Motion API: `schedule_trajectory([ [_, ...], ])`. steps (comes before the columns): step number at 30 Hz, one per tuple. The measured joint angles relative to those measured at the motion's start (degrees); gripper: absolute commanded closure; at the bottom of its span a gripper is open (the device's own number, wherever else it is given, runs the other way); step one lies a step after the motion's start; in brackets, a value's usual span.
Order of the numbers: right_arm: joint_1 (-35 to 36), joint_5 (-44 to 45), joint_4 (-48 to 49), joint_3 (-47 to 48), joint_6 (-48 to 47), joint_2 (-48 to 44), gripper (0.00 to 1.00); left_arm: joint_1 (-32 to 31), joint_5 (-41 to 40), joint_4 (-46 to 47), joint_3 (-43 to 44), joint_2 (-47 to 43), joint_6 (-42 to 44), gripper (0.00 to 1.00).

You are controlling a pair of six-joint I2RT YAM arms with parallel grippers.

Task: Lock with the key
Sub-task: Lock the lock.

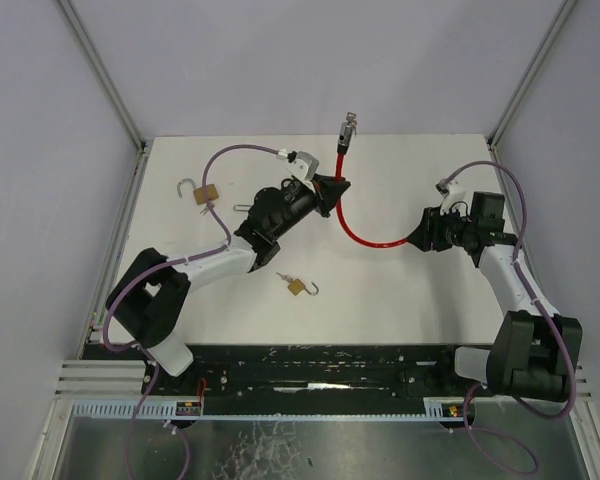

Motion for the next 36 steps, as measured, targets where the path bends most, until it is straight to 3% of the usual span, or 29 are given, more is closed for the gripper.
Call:
schedule_trajectory([
  [8, -0.68, 5.20, -2.08, 1.73, 1.25, -1.68, 0.12, -0.50, -7.98, 0.46, -1.46, 0.00, 1.09, 1.00],
  [14, -1.42, 6.58, -1.42, 1.77, 0.50, -11.28, 0.07, -0.63, -11.34, 1.64, -2.25, -0.02, 1.60, 1.00],
  [17, -1.09, -3.17, 4.07, -0.68, -0.94, -16.35, 0.01, -1.09, -11.13, 3.02, -2.86, -0.02, 2.10, 1.00],
  [22, 7.58, -17.25, 18.03, -9.75, -6.27, -20.48, 0.00, -3.89, -8.70, 4.90, -2.91, -0.02, 2.58, 1.00],
  [29, 11.56, -23.30, 34.82, -11.89, -4.61, -11.17, 0.01, -10.14, -7.98, 5.31, -2.91, -0.02, 2.25, 1.00],
  [32, 12.15, -23.47, 44.48, -15.52, 0.24, -10.93, 0.06, -12.66, -9.38, 5.55, -2.89, -0.02, 1.01, 1.00],
  [36, 13.46, -23.26, 51.01, -19.43, 4.17, -11.69, 0.23, -15.21, -11.82, 5.64, -1.90, 0.15, -1.46, 1.00],
])
